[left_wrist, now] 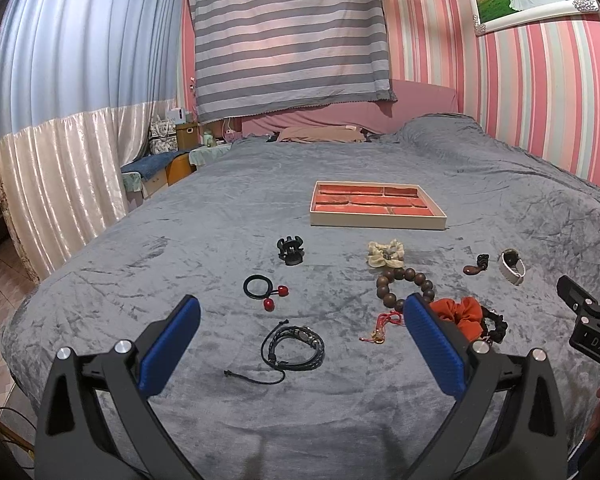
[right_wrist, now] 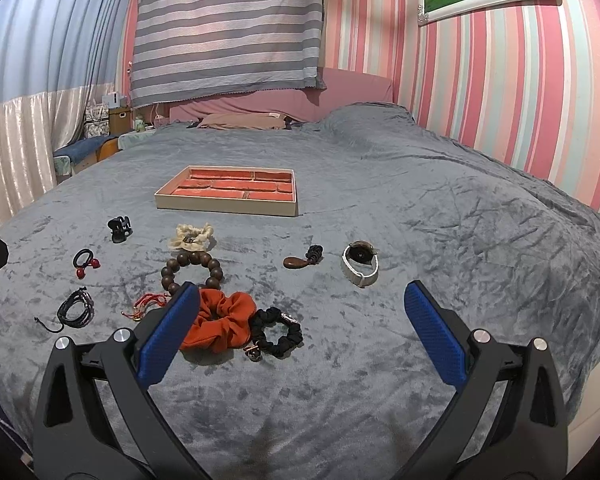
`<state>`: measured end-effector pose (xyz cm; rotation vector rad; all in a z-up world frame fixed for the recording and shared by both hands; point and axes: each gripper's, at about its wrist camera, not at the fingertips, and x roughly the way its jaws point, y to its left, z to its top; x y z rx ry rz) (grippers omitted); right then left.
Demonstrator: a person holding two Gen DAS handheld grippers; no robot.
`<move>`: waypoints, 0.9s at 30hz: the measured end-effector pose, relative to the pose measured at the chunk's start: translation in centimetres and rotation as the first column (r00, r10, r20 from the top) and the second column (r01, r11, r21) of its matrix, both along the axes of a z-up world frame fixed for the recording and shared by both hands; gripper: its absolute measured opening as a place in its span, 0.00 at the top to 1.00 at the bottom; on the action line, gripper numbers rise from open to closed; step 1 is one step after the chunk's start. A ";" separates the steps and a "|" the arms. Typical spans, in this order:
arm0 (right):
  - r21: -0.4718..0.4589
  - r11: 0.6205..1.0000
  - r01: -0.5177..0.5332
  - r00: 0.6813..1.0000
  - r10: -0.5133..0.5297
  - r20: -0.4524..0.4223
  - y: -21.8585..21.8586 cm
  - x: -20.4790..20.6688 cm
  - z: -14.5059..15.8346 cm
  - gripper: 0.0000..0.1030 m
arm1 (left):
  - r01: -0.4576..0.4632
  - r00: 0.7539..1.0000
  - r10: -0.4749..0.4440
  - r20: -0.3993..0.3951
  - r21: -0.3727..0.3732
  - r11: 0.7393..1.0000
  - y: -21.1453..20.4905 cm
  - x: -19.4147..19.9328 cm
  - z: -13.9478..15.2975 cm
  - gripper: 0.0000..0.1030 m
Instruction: Organize jewelry
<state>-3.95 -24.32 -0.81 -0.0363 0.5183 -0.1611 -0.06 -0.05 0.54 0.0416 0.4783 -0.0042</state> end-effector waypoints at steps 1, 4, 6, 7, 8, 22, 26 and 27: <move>-0.001 1.000 0.000 1.000 0.000 0.000 0.0 0.0 0.0 0.04 | 0.000 1.000 0.000 0.000 -0.001 1.000 0.0 0.0 0.0 0.04; -0.001 1.000 0.000 1.000 0.000 0.000 0.0 0.0 0.0 0.04 | 0.000 1.000 0.000 0.000 0.000 1.000 0.0 0.0 0.0 0.04; -0.001 1.000 0.000 1.000 0.000 -0.001 0.1 0.0 0.1 0.04 | 0.001 1.000 -0.001 0.000 0.000 1.000 -0.1 0.0 0.0 0.04; -0.001 1.000 0.000 1.000 0.000 0.000 0.0 0.0 0.0 0.04 | 0.001 1.000 -0.001 0.000 0.001 1.000 0.0 0.0 0.0 0.04; -0.001 1.000 0.001 1.000 -0.001 0.001 0.0 0.0 0.0 0.04 | 0.001 1.000 -0.001 0.001 0.001 1.000 0.0 0.0 0.0 0.04; -0.002 1.000 0.006 1.000 -0.006 0.002 0.0 0.0 -0.1 0.04 | 0.001 1.000 -0.001 0.004 0.001 1.000 0.0 -0.1 0.2 0.04; -0.002 1.000 0.007 1.000 -0.007 0.003 0.0 -0.1 -0.1 0.04 | 0.002 1.000 -0.002 0.003 0.001 1.000 0.0 -0.1 0.2 0.04; -0.002 1.000 0.007 1.000 -0.007 0.002 0.0 -0.1 -0.1 0.04 | 0.001 1.000 -0.001 0.003 0.001 1.000 0.0 -0.1 0.1 0.04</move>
